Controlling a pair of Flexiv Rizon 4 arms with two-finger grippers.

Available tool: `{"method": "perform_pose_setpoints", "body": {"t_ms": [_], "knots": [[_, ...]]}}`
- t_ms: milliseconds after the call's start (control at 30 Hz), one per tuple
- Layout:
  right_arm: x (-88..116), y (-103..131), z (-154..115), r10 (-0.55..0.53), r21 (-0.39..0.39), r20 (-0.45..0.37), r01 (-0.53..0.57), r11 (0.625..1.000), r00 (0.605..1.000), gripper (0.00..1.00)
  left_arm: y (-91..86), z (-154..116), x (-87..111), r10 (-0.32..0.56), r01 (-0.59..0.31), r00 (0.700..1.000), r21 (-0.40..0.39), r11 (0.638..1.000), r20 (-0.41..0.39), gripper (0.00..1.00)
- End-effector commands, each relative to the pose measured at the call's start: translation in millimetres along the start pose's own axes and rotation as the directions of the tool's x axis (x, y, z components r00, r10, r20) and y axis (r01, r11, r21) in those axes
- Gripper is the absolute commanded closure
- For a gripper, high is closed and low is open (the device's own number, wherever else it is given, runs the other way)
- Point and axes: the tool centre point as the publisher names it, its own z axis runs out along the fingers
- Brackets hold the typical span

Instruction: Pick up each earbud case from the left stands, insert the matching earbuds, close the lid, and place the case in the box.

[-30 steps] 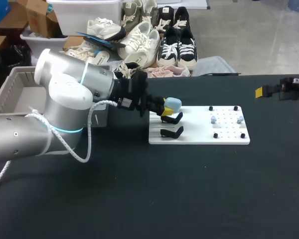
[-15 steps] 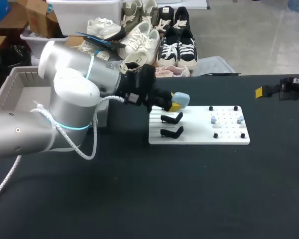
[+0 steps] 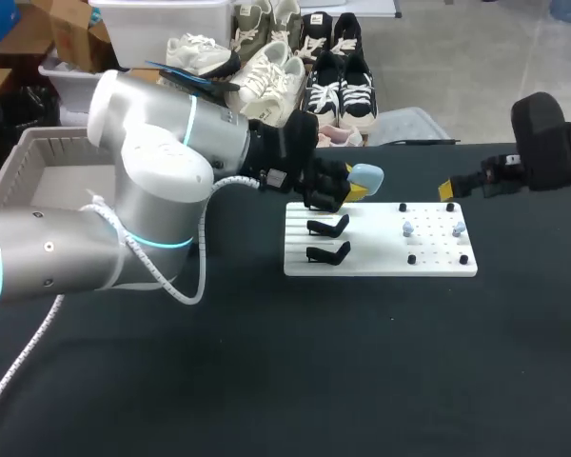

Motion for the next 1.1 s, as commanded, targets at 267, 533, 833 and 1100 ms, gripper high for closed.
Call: {"method": "perform_pose_setpoints", "body": {"t_ms": [267, 533, 833, 1100], "knots": [[-14, 7, 41, -0.038, -0.113, -0.036, 0.033, 0.993, 0.999, 0.00, -13.8, 16, -19.6, 0.016, -0.016, 1.000, 0.006, 1.000, 0.006, 1.00], [-18, 9, 48, -0.053, -0.134, -0.038, 0.048, 0.990, 0.998, 0.00, -19.8, 23, -20.5, 0.021, -0.021, 1.000, 0.016, 1.000, -0.002, 1.00], [-21, 9, 48, -0.065, -0.141, -0.033, 0.060, 0.988, 0.997, 0.00, -22.7, 26, -19.4, 0.025, -0.024, 1.000, 0.024, 0.999, -0.013, 1.00], [-23, 7, 46, -0.070, -0.139, -0.030, 0.065, 0.988, 0.997, 0.00, -30.3, 27, -17.8, 0.038, -0.038, 0.999, 0.045, 0.998, -0.018, 1.00]]}}
